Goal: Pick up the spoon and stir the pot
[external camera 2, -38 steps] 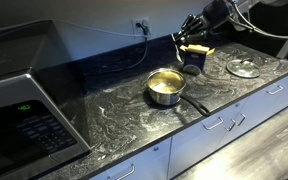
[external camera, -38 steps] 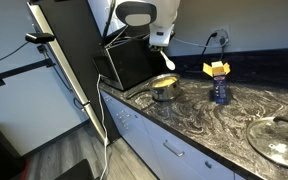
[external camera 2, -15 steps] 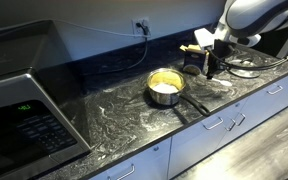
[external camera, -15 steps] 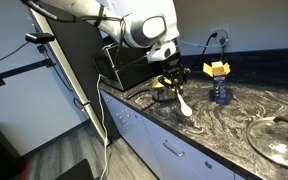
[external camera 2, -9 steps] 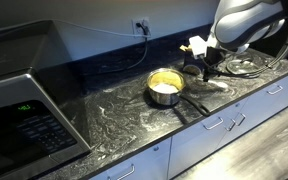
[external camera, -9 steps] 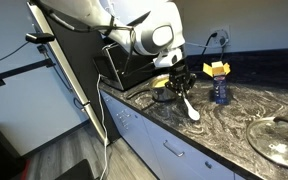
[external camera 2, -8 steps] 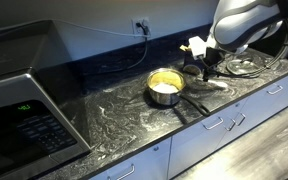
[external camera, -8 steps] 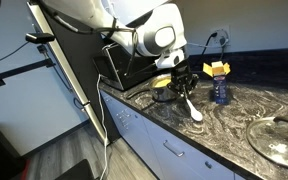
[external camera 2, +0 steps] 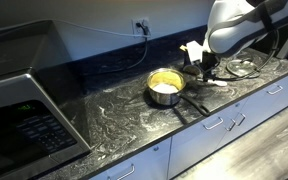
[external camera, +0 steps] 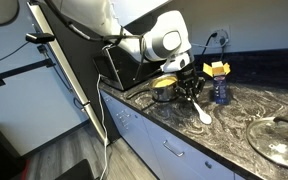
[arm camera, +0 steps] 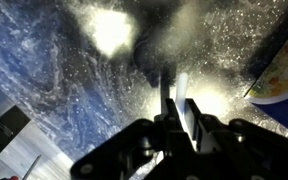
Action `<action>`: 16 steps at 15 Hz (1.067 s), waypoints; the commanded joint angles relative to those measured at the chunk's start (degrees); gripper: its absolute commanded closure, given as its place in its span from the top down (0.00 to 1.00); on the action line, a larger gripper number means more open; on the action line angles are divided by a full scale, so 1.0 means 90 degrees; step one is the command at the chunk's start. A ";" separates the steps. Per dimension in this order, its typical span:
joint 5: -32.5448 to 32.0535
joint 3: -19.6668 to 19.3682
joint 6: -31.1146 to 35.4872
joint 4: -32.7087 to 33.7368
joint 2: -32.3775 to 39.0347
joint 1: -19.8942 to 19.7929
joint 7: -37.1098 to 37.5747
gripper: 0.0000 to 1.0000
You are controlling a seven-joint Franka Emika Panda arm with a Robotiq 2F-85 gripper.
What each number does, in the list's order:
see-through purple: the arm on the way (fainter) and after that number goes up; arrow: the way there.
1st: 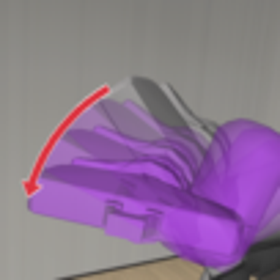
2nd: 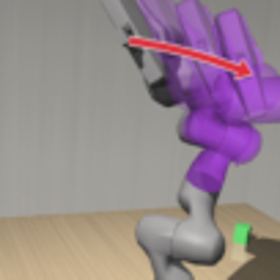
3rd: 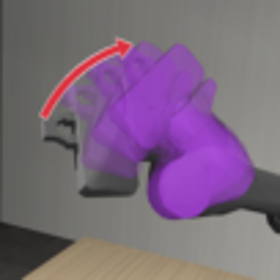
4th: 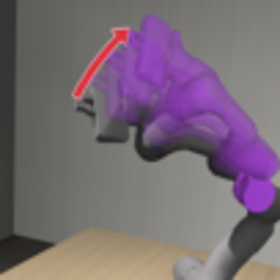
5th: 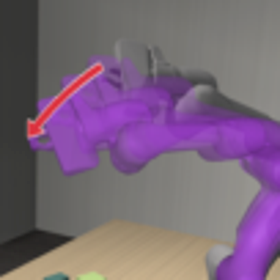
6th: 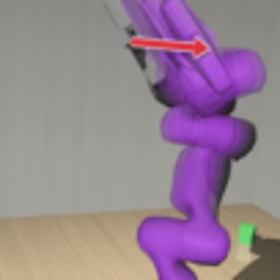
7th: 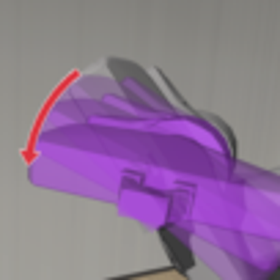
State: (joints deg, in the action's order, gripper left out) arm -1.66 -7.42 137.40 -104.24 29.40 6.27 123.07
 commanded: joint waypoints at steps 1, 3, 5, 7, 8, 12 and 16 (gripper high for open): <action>-0.0210 -0.0106 -0.0166 0.0158 0.0034 0.0149 0.0228 0.47; -0.0142 -0.0045 -0.0107 0.0034 -0.0125 0.0117 0.0112 0.61; -0.0001 0.0083 -0.0035 -0.0174 -0.0408 0.0029 -0.0155 0.77; -0.0036 0.0129 0.0043 -0.0434 -0.0782 0.0007 -0.0388 0.92; -0.0055 0.0140 0.0061 -0.0547 -0.0966 0.0006 -0.0498 0.98; -0.0252 0.0107 0.0010 -0.1043 -0.1834 0.0013 -0.0814 1.00; -0.0442 0.0191 -0.0069 -0.1410 -0.2534 -0.0079 -0.0933 1.00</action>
State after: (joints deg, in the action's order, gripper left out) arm -4.33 -6.71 137.33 -112.50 12.45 6.48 115.79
